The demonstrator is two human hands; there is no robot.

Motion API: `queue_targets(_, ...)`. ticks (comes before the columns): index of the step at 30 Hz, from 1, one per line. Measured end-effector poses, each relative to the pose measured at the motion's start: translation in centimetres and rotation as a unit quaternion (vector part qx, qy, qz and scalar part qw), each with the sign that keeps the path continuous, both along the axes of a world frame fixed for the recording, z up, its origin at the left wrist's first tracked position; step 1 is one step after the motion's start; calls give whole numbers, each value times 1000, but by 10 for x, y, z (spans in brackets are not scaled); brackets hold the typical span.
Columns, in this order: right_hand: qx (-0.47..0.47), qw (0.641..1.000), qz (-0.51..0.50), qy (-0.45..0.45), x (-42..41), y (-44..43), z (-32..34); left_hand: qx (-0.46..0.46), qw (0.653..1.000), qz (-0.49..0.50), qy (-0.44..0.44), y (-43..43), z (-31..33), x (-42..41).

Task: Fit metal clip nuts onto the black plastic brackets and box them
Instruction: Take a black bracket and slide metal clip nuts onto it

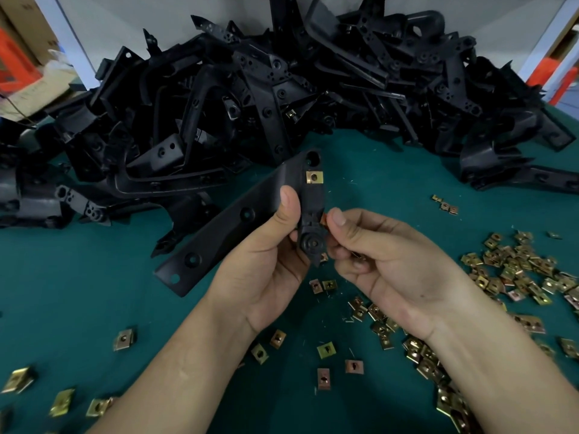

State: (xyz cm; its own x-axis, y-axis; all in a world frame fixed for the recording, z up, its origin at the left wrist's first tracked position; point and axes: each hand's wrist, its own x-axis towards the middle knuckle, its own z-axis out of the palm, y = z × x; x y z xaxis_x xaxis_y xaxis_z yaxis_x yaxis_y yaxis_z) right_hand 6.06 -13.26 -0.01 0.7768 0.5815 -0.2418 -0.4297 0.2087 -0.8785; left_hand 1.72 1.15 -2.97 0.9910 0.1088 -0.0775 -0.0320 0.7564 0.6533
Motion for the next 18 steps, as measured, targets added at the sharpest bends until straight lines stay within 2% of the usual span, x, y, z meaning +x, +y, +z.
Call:
queue_targets(7, -85, 990, 10, -114, 4, -5, 2, -1, 1000, -21, 7, -2, 2, -1)
queue_targets(13, -56, 996, 6, -74, 0, -1, 1, -1, 999, -40, 27, -3, 1, -1)
queue_targets(18, -45, 997, 34, -47, -1, -5, 4, 14, 998, -62, 8, 0, 0, -2)
